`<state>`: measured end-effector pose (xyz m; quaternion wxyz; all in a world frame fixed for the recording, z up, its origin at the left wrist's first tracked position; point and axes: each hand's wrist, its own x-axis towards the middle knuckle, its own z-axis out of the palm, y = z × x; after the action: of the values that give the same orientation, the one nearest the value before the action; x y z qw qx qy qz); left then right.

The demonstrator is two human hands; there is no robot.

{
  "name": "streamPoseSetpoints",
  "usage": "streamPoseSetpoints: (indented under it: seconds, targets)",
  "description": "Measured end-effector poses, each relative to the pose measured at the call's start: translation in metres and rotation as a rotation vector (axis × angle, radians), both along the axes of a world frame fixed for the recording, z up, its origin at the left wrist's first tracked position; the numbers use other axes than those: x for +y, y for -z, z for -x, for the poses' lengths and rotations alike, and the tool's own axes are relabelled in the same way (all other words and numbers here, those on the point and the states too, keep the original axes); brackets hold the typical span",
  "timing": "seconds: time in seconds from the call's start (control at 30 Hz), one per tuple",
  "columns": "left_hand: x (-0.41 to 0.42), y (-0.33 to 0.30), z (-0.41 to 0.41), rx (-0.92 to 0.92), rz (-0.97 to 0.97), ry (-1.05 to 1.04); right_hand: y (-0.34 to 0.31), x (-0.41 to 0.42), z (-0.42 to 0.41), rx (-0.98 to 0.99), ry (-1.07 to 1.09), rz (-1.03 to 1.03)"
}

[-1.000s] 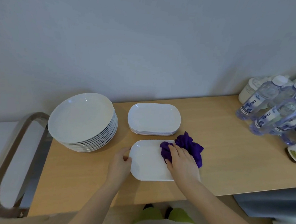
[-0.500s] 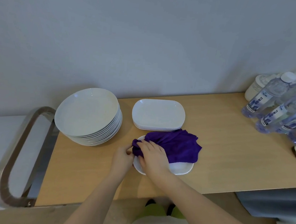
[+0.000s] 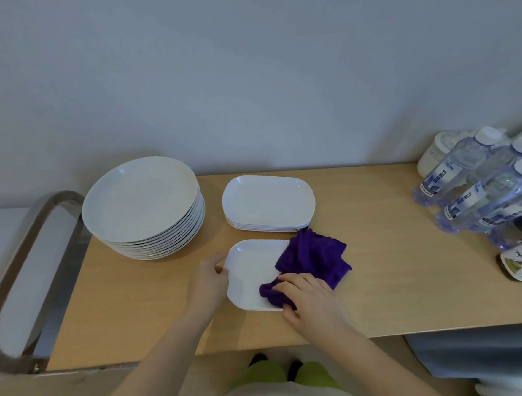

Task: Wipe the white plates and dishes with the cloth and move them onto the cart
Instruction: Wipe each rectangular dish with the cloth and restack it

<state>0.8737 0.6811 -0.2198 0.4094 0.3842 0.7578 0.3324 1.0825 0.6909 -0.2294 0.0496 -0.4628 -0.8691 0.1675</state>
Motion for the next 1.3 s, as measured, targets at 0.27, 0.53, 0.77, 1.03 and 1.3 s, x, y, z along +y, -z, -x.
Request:
streamPoseSetpoints:
  seconds: [0.27,0.53,0.77,1.03,1.3]
  targets:
    - [0.001,0.001,0.003,0.009,0.002,0.011,-0.014,0.021,-0.026,-0.152,0.139,-0.062]
    - [0.004,0.000,0.004,0.007,0.001,0.019,0.005,0.044,0.019,-0.072,0.368,-0.057]
    - [0.003,0.004,0.007,0.038,-0.021,0.045,0.014,0.043,0.077,-0.030,0.185,0.044]
    - [0.005,0.005,0.006,0.127,-0.012,0.084,0.016,0.034,0.087,-0.074,0.079,-0.042]
    - [0.004,0.007,0.008,0.114,0.022,0.071,0.003,0.027,0.026,-0.169,0.373,-0.159]
